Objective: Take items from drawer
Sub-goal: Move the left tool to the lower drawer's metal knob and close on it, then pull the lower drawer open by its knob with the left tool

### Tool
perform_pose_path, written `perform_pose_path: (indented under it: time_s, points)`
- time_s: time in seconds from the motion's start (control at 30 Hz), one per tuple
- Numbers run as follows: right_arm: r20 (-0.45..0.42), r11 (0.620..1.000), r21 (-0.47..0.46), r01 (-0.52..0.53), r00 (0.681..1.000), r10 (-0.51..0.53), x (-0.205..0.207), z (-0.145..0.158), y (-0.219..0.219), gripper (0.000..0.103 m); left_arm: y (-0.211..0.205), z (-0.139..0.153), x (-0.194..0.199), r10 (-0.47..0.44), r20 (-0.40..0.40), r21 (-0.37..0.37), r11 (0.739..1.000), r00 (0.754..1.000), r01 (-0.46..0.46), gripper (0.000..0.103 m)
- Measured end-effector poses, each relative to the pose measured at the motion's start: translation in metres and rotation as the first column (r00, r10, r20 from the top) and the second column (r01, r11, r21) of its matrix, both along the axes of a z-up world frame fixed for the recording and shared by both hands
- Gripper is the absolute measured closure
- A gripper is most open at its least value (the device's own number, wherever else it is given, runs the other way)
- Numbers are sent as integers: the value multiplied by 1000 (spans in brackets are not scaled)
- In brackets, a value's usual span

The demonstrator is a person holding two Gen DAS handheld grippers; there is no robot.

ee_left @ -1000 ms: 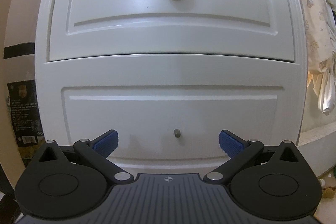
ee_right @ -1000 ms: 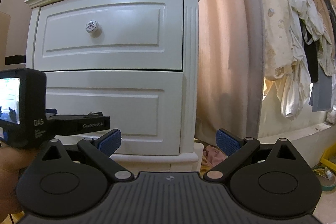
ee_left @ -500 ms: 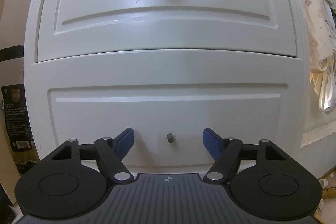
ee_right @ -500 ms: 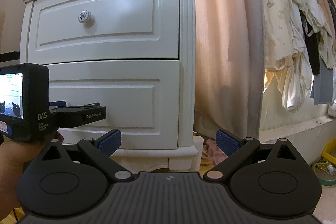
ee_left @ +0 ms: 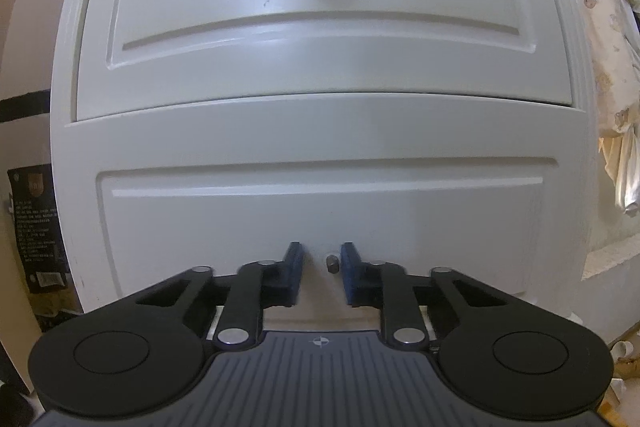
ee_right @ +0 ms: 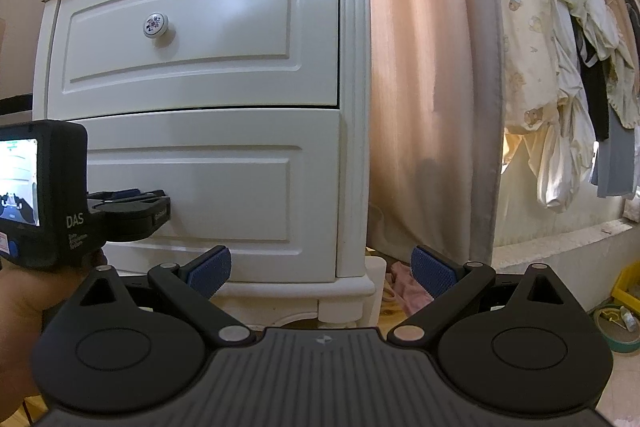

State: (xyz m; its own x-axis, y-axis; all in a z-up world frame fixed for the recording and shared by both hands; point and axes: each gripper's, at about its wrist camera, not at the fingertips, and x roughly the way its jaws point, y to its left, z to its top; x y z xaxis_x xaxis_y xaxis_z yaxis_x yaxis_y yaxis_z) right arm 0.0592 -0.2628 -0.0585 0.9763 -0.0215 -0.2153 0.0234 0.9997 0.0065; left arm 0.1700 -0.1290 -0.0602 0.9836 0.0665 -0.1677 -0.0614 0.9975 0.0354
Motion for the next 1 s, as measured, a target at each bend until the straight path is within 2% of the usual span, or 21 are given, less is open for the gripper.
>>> perform_pose_path:
  time_s: [0.07,0.37,0.67,1.0]
  points:
    - [1,1000,-2,-1,1000,1,0,0,0,0,-1,0,-1,-14,-23,-17,1000,1000,13,98]
    - [10,1000,0,1,1000,-1,-1,4,0,0,-13,-4,-8,-18,-20,-25,1000,1000,17,99]
    - [10,1000,5,2,1000,-2,-1,5,-1,0,19,-13,5,-35,-22,-31,999,999,34,101]
    - [45,1000,-1,3,999,-3,-21,16,-1,0,20,-20,-13,-30,-1,-5,1000,1000,30,101]
